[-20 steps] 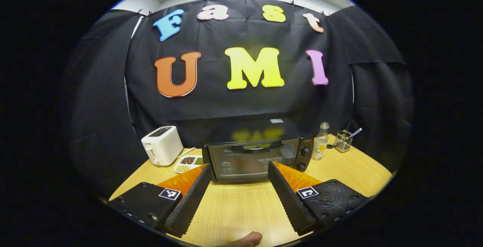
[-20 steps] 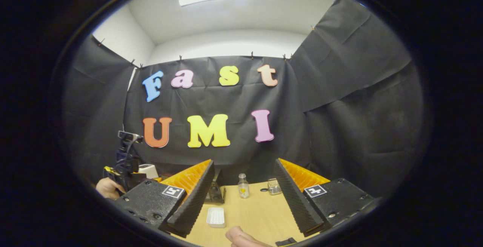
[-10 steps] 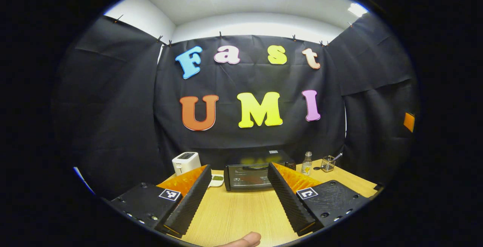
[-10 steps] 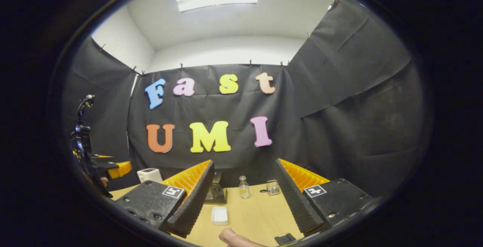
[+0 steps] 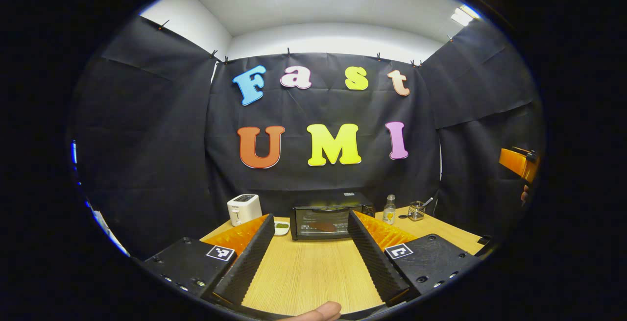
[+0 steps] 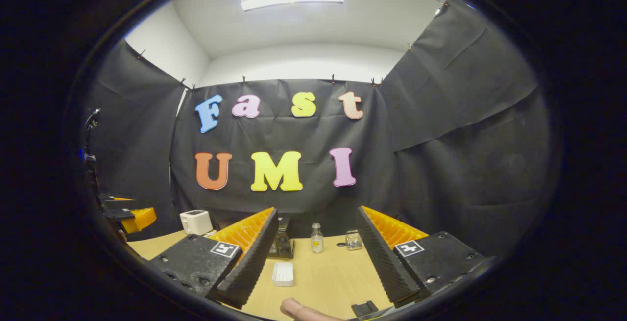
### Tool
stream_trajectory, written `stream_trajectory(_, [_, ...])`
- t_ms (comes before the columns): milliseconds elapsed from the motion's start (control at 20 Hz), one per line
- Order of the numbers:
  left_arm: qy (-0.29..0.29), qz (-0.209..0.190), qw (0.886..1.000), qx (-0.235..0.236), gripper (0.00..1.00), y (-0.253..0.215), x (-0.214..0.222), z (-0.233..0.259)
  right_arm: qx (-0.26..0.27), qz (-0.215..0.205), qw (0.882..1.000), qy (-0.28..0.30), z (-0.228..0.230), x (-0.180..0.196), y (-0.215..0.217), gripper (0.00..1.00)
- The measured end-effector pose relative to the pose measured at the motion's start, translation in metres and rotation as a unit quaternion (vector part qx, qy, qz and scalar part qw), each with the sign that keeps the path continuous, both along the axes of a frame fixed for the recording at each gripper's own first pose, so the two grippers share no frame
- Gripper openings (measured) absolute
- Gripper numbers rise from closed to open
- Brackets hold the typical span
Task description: Open the electric oven with the left hand, put the food in, and close the electric oven.
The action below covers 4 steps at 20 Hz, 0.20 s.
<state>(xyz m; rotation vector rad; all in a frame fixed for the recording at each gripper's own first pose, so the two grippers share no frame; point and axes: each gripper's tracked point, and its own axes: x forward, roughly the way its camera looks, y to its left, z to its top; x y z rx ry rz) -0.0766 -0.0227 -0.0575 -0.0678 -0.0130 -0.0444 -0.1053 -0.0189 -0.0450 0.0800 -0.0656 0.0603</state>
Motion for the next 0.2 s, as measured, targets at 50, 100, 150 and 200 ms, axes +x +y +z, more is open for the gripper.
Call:
stream_trajectory(50, [-0.002,-0.007,1.000,-0.006,0.95,-0.0033,-0.0005,0.0023,-0.004,0.000,1.000,-0.002,0.0015,-0.0012,0.0001,1.00])
stream_trajectory(100, [-0.001,-0.013,1.000,-0.008,0.95,-0.0056,-0.0001,0.0030,-0.007,-0.001,1.000,-0.004,0.0017,-0.0021,0.0001,1.00])
stream_trajectory(150, [-0.003,-0.013,1.000,-0.009,0.95,-0.0042,-0.0009,0.0039,-0.008,-0.002,1.000,-0.006,0.0034,-0.0039,-0.0003,1.00])
stream_trajectory(200, [-0.007,-0.011,1.000,-0.007,0.95,-0.0018,-0.0020,0.0074,-0.008,-0.001,1.000,-0.008,0.0054,-0.0046,0.0010,1.00])
